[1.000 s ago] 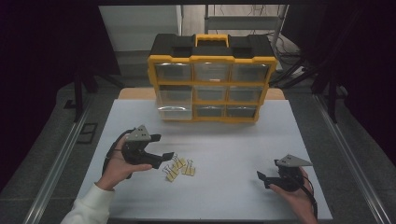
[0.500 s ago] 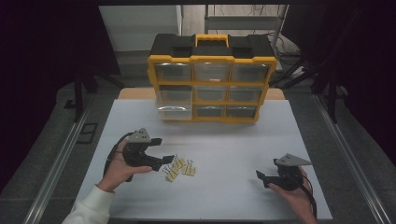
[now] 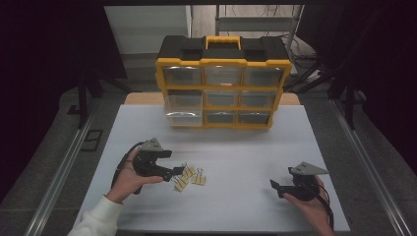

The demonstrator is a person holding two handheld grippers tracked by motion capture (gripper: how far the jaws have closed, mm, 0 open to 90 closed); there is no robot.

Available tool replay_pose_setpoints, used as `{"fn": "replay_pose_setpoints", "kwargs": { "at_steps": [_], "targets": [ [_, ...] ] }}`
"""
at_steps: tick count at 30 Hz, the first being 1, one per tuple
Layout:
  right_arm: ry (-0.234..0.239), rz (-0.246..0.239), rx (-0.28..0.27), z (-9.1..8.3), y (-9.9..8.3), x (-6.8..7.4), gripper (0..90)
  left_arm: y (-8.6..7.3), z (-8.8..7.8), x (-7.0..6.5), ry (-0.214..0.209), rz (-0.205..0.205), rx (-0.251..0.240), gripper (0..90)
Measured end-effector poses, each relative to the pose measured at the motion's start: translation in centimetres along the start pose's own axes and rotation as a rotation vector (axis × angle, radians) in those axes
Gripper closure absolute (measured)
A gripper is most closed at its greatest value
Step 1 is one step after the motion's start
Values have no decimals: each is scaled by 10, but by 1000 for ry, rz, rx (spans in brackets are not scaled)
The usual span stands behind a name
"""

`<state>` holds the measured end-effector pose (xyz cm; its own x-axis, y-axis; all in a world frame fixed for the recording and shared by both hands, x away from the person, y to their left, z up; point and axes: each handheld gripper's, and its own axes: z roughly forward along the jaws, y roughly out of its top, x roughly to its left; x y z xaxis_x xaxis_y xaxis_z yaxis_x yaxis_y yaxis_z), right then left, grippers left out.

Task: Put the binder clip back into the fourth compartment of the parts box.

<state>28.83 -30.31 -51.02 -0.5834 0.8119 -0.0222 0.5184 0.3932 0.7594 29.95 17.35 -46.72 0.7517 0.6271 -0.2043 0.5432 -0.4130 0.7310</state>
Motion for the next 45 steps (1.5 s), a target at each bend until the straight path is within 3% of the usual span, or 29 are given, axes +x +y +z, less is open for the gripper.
{"fn": "replay_pose_setpoints", "kwargs": {
  "at_steps": [12, 28, 36, 45],
  "targets": [
    [2, -1, 2, 0, 0, 0, 150, -12, 8, 3, -19, -65, 68, 221],
    [2, -2, 5, 1, 0, 0, 150, -26, 25, 12, -32, -121, 175, 297],
    [1, -2, 7, 1, 0, 1, 151, -29, 33, 12, -71, -119, 220, 469],
    [0, -4, 9, 2, 0, 1, 151, -30, 33, 17, -122, -152, 224, 768]
  ]
}}
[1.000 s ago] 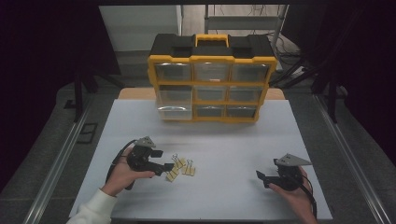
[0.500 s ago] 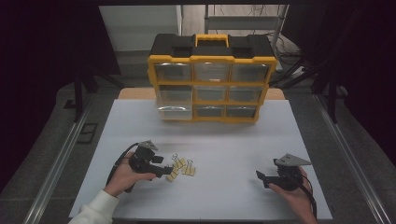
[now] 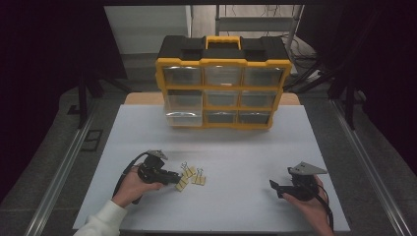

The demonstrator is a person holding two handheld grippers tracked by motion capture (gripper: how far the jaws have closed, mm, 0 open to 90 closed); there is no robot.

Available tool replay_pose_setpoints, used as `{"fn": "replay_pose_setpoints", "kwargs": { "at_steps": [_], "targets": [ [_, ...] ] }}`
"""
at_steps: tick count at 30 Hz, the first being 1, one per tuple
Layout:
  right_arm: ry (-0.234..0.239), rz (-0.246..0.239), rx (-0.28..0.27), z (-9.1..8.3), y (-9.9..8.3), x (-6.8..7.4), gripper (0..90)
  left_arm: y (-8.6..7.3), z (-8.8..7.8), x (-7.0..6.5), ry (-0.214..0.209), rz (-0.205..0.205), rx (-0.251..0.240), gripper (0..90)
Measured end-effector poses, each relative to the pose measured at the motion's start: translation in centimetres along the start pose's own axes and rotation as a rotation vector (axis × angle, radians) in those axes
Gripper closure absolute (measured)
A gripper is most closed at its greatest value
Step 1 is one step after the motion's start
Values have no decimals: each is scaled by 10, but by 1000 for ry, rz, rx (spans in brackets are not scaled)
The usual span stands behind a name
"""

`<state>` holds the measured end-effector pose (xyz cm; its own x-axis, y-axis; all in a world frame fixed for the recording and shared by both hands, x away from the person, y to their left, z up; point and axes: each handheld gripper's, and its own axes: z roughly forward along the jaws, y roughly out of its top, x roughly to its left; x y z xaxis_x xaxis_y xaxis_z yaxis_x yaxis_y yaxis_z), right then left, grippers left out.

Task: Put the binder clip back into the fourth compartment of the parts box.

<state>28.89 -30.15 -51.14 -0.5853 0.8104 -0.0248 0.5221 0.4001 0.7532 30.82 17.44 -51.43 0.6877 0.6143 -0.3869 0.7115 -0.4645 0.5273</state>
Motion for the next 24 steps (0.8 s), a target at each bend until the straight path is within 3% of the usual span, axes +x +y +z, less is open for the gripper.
{"fn": "replay_pose_setpoints", "kwargs": {
  "at_steps": [5, 15, 24],
  "targets": [
    [-1, 0, -1, 0, 0, 0, 151, 1, -3, -1, -69, -6, 0, 874],
    [-2, 0, -2, 0, 0, 0, 151, 2, -5, -3, -72, 18, -2, 892],
    [-1, 1, -3, 0, 0, 0, 151, 4, -16, -5, -75, 34, -53, 892]
  ]
}}
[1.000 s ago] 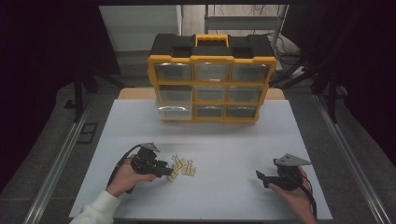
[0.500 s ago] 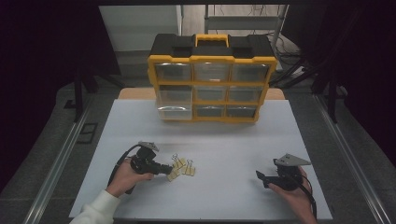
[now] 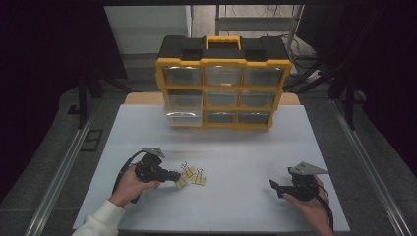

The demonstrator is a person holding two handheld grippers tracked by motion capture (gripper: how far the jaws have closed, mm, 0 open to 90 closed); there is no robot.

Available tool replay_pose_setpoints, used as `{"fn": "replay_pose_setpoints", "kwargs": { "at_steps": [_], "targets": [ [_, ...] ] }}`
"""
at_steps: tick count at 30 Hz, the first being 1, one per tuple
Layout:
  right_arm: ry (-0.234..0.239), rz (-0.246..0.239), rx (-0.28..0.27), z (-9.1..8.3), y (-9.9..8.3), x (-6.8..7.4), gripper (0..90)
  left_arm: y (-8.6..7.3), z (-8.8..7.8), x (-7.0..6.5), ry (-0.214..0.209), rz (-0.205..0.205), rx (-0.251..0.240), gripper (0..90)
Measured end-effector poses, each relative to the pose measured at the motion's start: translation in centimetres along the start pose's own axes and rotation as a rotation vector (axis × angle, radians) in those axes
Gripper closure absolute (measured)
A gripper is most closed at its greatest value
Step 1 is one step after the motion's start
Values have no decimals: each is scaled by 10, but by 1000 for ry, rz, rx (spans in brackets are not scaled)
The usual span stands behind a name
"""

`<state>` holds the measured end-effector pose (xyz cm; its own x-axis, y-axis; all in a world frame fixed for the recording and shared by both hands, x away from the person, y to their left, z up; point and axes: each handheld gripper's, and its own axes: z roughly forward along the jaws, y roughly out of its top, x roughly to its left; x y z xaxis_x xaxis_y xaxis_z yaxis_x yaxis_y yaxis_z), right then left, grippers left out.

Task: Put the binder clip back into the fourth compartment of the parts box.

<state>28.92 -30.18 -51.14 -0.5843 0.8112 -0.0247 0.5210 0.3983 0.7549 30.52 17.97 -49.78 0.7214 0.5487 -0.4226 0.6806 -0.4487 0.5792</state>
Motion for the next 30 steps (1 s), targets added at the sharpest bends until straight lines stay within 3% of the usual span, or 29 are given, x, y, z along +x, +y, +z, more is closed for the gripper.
{"fn": "replay_pose_setpoints", "kwargs": {
  "at_steps": [9, 22, 30],
  "targets": [
    [-1, 0, 0, 0, 0, 0, 151, 2, -12, 0, 5, 8, -49, 892],
    [-2, 5, -3, 0, 0, -1, 152, 7, -36, -5, 21, 32, -179, 892],
    [-2, 6, -5, -1, 0, -1, 151, 9, -43, -8, 23, 40, -227, 892]
  ]
}}
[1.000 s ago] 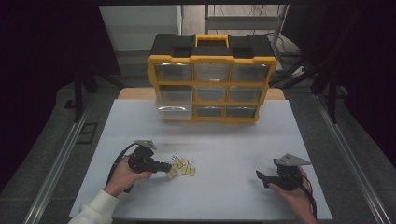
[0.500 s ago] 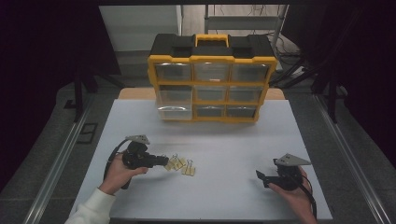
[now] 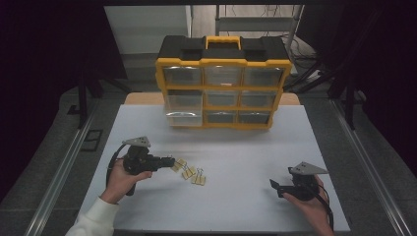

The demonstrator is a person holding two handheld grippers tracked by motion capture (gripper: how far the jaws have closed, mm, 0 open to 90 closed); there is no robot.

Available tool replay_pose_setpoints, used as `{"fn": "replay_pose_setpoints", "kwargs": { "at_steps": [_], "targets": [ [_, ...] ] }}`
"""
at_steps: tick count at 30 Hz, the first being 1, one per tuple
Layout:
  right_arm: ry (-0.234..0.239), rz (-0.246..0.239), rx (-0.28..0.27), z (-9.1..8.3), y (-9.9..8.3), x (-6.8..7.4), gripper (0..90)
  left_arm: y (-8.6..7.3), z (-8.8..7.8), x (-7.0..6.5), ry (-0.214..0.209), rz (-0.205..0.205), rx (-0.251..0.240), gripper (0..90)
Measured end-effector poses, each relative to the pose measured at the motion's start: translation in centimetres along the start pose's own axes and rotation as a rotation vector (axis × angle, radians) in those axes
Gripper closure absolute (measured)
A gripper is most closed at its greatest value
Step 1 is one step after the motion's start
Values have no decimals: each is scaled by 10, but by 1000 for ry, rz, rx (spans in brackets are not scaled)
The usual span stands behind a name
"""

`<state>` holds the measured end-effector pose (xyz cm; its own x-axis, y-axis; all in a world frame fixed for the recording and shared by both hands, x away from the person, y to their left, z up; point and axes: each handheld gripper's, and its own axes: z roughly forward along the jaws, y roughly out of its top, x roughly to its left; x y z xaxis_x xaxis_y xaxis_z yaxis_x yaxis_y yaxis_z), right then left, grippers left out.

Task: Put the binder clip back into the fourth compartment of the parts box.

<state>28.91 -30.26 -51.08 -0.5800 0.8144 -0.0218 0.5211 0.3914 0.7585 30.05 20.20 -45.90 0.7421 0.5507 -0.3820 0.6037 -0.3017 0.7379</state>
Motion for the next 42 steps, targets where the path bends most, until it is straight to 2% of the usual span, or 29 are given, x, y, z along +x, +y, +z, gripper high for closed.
{"fn": "replay_pose_setpoints", "kwargs": {
  "at_steps": [42],
  "targets": [
    [-2, -8, -4, -1, 0, 0, 153, 26, -18, -14, 17, 52, -175, 892]
  ]
}}
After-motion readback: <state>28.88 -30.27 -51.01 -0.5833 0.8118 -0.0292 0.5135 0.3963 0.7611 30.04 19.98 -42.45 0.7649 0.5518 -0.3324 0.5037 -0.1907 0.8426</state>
